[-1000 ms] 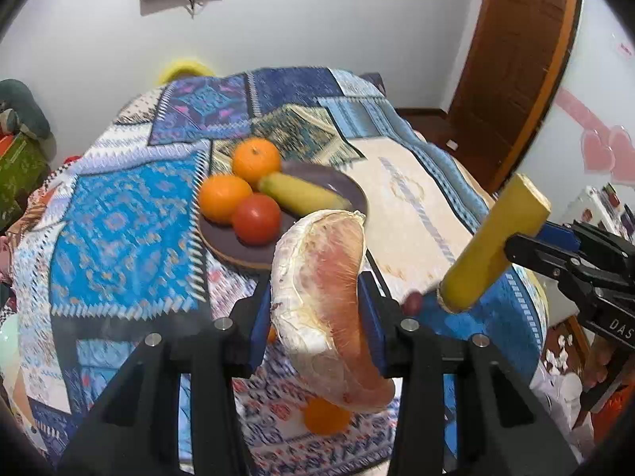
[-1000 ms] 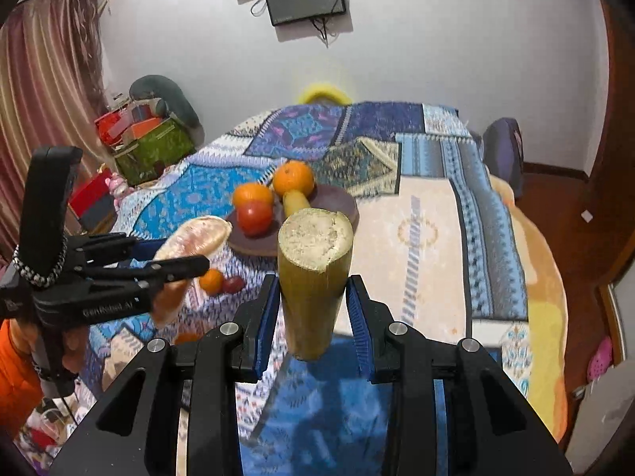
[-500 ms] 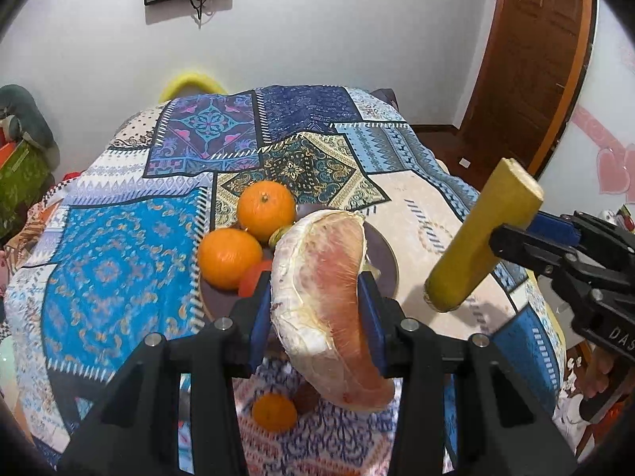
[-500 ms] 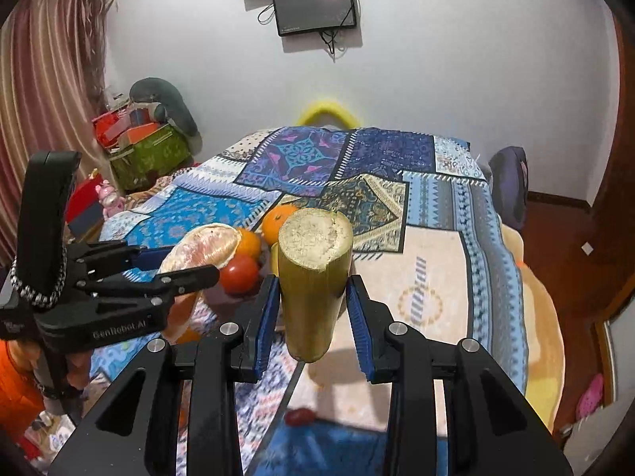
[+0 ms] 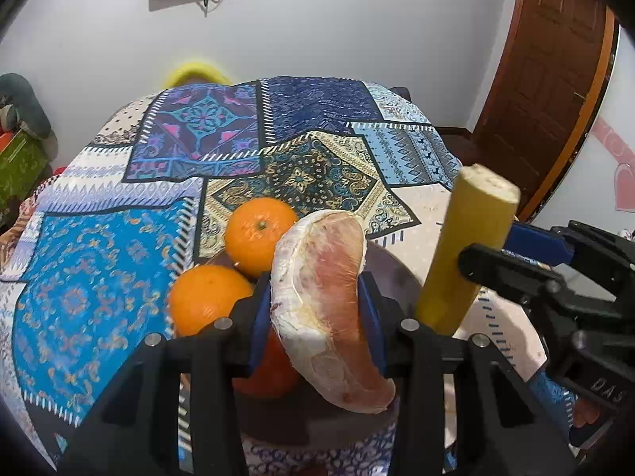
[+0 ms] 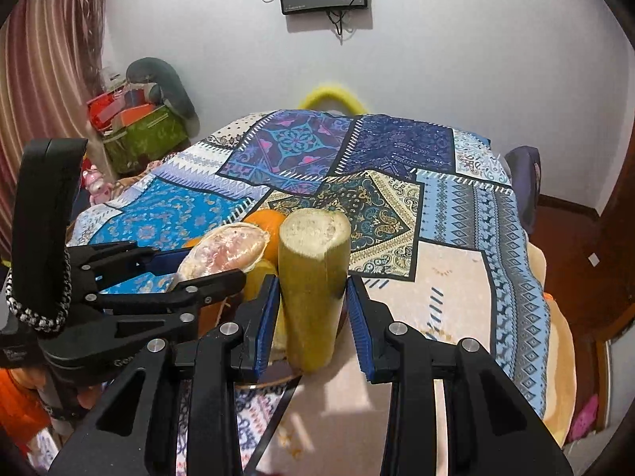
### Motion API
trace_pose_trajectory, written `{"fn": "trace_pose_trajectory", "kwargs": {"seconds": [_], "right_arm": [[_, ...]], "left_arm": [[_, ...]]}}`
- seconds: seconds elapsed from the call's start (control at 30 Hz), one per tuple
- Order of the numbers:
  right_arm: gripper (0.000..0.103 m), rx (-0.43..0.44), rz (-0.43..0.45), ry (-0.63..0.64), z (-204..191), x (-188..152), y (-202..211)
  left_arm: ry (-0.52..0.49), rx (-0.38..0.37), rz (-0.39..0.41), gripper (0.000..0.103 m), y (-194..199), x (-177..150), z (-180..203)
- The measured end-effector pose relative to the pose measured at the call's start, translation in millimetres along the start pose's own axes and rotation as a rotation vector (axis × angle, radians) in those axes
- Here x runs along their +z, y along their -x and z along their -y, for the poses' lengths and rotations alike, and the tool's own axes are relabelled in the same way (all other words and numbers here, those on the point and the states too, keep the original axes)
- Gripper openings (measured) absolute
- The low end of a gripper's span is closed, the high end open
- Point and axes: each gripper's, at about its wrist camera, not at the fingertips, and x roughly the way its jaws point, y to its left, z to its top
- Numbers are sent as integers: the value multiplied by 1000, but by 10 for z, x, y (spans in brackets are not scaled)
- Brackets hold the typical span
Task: Organize fruits
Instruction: 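Carry grapefruit piece and yellow cylinder onto the dark plate and release both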
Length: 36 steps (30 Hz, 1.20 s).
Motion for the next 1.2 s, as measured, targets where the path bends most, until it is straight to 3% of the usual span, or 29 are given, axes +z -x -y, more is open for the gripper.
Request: {"fn": "trace_pose_trajectory", "kwargs": {"seconds": [0.2, 0.47, 0.7, 1.2], "right_arm": [[32, 5, -14, 16, 37, 14, -123], [32, 10, -17, 25, 29, 73, -230], [31, -2, -32, 52, -30, 112, -364], [30, 24, -100, 74, -152, 96, -590]], "left_arm": [[6, 19, -20, 42, -153, 48, -13], [3, 35, 26, 44, -6, 96, -66], [5, 70, 22, 44, 104, 20, -254], [-1, 66, 3, 44, 163, -161, -408]]}}
